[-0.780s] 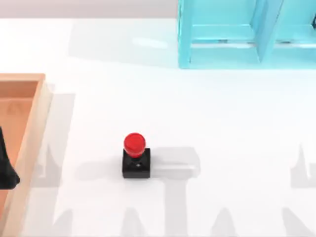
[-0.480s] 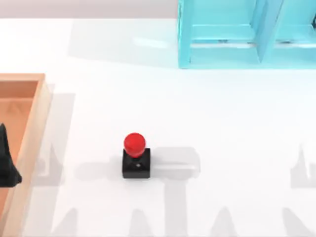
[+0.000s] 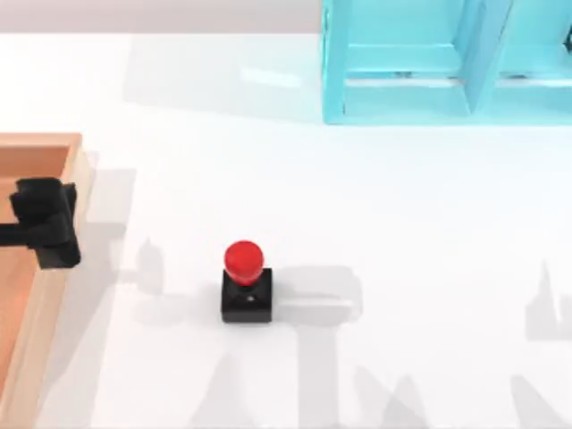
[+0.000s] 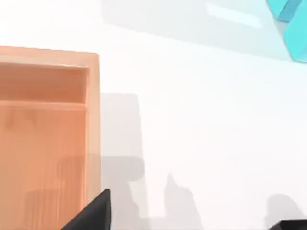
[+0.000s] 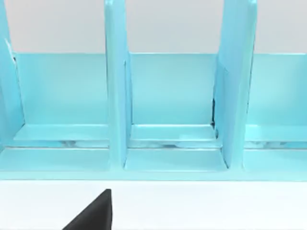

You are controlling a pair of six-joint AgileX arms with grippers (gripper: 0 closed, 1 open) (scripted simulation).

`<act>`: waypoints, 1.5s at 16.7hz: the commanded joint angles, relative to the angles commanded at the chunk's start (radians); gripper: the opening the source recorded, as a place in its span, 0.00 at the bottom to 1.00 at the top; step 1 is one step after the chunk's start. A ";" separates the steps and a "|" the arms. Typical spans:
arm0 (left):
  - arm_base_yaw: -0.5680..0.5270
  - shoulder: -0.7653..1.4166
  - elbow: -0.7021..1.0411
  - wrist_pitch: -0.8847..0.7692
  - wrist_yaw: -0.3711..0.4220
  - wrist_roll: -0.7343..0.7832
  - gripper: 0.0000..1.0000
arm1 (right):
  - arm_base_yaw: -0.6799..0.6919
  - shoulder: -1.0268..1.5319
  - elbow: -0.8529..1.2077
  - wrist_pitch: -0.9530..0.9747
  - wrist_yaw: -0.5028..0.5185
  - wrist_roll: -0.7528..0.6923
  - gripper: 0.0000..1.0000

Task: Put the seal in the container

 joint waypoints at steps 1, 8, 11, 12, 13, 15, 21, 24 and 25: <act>-0.034 0.113 0.093 -0.072 -0.001 -0.031 1.00 | 0.000 0.000 0.000 0.000 0.000 0.000 1.00; -0.259 0.859 0.693 -0.551 -0.005 -0.244 1.00 | 0.000 0.000 0.000 0.000 0.000 0.000 1.00; -0.335 1.075 0.895 -0.705 -0.003 -0.319 1.00 | 0.000 0.000 0.000 0.000 0.000 0.000 1.00; -0.356 1.132 0.952 -0.746 -0.003 -0.339 1.00 | 0.000 0.000 0.000 0.000 0.000 0.000 1.00; -0.374 1.182 1.004 -0.781 -0.002 -0.357 1.00 | 0.000 0.000 0.000 0.000 0.000 0.000 1.00; -0.402 1.258 1.082 -0.832 0.000 -0.384 1.00 | 0.000 0.000 0.000 0.000 0.000 0.000 1.00; -0.416 1.298 1.122 -0.858 0.001 -0.397 1.00 | 0.000 0.000 0.000 0.000 0.000 0.000 1.00; -0.412 1.298 1.104 -0.840 0.001 -0.394 1.00 | 0.000 0.000 0.000 0.000 0.000 0.000 1.00; -0.412 1.302 1.081 -0.816 0.001 -0.393 1.00 | 0.000 0.000 0.000 0.000 0.000 0.000 1.00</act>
